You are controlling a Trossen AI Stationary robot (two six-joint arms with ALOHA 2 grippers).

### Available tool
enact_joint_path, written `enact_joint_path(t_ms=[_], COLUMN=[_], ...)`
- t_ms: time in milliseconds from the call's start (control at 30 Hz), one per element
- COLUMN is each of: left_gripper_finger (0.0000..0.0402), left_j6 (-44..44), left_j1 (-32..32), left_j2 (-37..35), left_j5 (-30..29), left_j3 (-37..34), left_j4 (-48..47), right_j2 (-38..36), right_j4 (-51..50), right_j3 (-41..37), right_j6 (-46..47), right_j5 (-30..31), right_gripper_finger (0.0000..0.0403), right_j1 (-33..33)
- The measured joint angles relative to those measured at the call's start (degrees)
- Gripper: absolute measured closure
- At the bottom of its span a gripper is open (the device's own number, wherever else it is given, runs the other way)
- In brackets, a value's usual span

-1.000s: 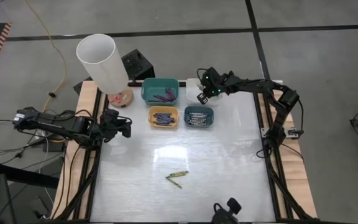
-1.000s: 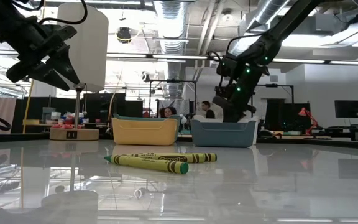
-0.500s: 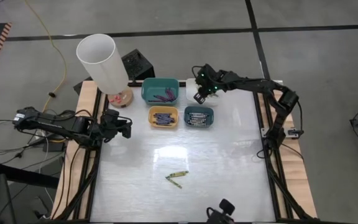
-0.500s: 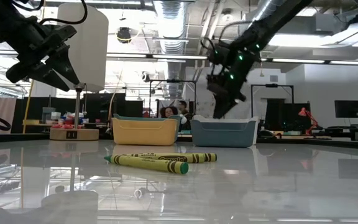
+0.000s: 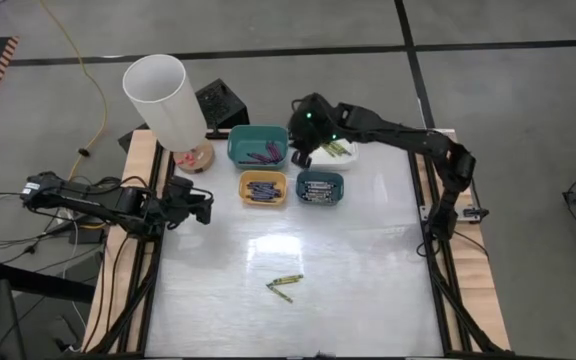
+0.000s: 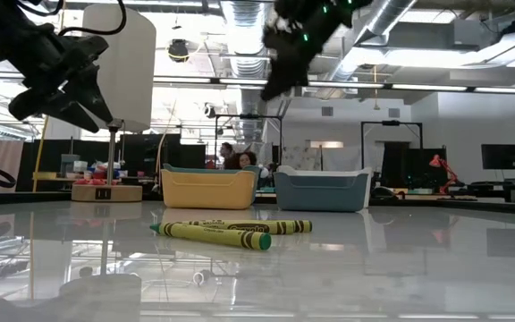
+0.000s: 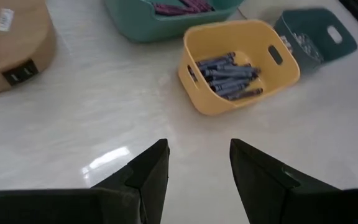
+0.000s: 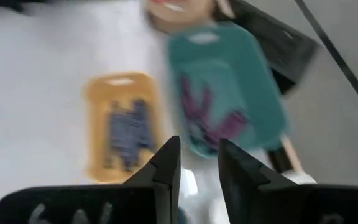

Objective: Sort crayons
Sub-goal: Put the green crayon into the white bin

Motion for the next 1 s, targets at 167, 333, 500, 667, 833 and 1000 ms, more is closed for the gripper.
enact_joint_path(t_ms=[167, 333, 500, 667, 833, 1000], left_gripper_finger=[0.0242, 0.0242, 0.0242, 0.0242, 0.0242, 0.0242], left_j6=[2.9, 5.4, 7.7, 10.1, 12.4, 13.0], left_j1=[0.0, 0.0, 0.0, 0.0, 0.0, 0.0], left_j2=[0.0, 0.0, 0.0, 0.0, 0.0, 0.0], left_j5=[2.8, 3.1, 3.4, 3.6, 3.6, 3.6], left_j3=[0.0, 0.0, 0.0, 0.0, 0.0, 0.0], left_j4=[0.6, 1.4, 1.5, 1.5, 1.5, 1.5], right_j2=[0.0, 0.0, 0.1, 0.3, 0.2, 0.2], right_j4=[-1.5, -3.6, -6.5, -6.8, -5.2, -3.9], right_j3=[3.9, 4.7, 3.8, 1.5, -1.7, -5.3], right_j6=[-1.7, 2.7, 9.7, 15.7, 21.3, 26.5], right_j5=[-1.3, -1.3, -0.6, 2.6, 7.7, 12.3], right_gripper_finger=[0.0301, 0.0301, 0.0301, 0.0301, 0.0301, 0.0301], right_j1=[7.5, 15.2, 22.5, 29.3, 35.2, 39.3])
